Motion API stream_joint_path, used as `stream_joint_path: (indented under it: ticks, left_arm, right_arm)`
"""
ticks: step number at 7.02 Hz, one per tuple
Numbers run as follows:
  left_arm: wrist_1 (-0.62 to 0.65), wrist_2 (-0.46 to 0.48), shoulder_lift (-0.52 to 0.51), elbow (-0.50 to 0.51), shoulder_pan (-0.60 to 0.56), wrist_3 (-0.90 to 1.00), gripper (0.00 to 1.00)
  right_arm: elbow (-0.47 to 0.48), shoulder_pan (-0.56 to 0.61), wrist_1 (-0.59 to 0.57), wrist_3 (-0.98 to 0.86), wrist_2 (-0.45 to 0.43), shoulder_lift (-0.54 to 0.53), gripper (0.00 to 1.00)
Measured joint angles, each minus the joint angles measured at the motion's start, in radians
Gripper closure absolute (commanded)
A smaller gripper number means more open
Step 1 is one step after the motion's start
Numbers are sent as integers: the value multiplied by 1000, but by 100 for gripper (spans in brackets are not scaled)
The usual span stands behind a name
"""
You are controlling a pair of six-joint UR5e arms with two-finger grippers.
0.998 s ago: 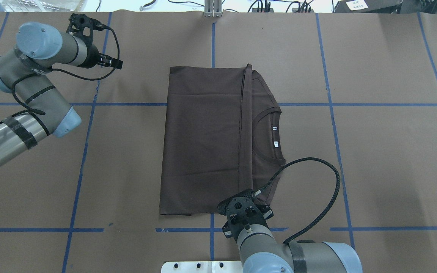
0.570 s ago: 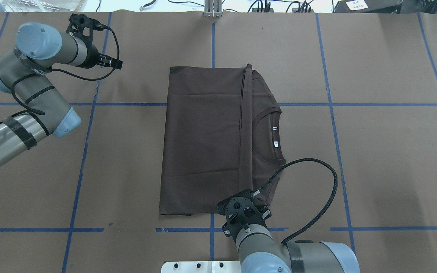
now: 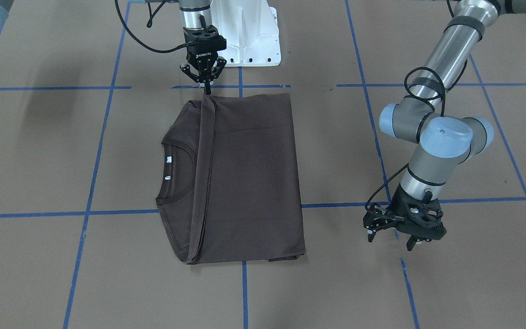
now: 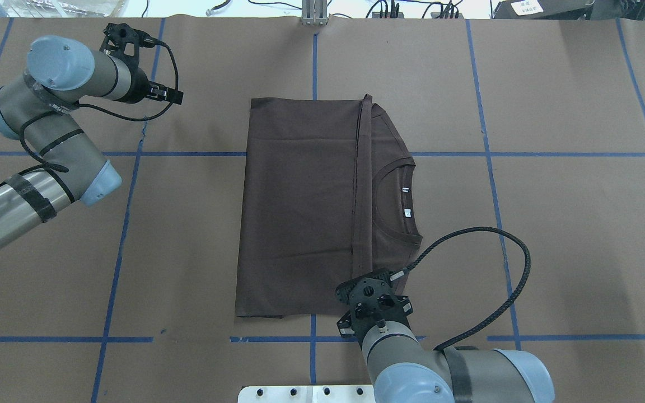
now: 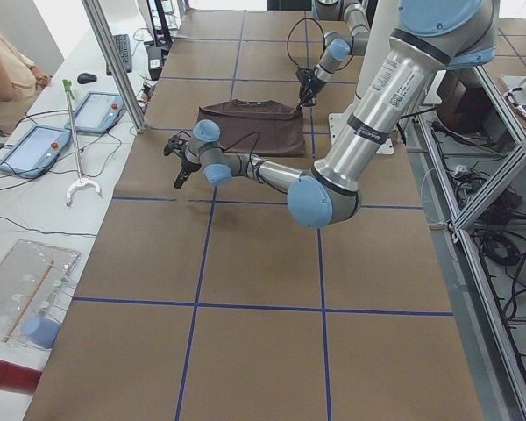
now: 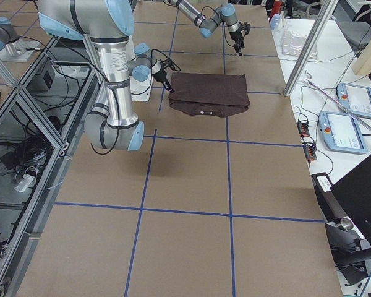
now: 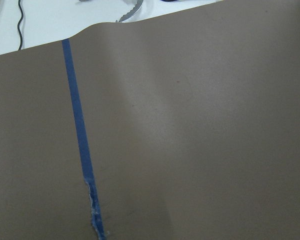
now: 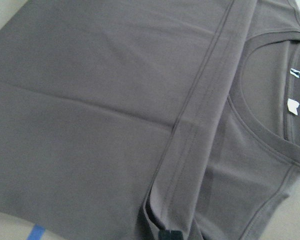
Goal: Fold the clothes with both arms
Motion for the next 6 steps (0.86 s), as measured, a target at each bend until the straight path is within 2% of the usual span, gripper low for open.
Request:
stream_joint_path:
  ticks: [3, 4, 5, 6]
  left_arm:
    - [0, 0, 1, 1, 1, -1, 0]
    - [0, 0, 1, 1, 1, -1, 0]
    - [0, 0, 1, 1, 1, -2, 0]
    - [0, 0, 1, 1, 2, -2, 0]
  right_arm:
    - [23, -44, 0, 273, -10, -79, 100]
    - [26, -64, 1, 348, -27, -93, 23]
    - [29, -75, 1, 383, -38, -101, 0]
    - [41, -79, 1, 392, -39, -104, 0]
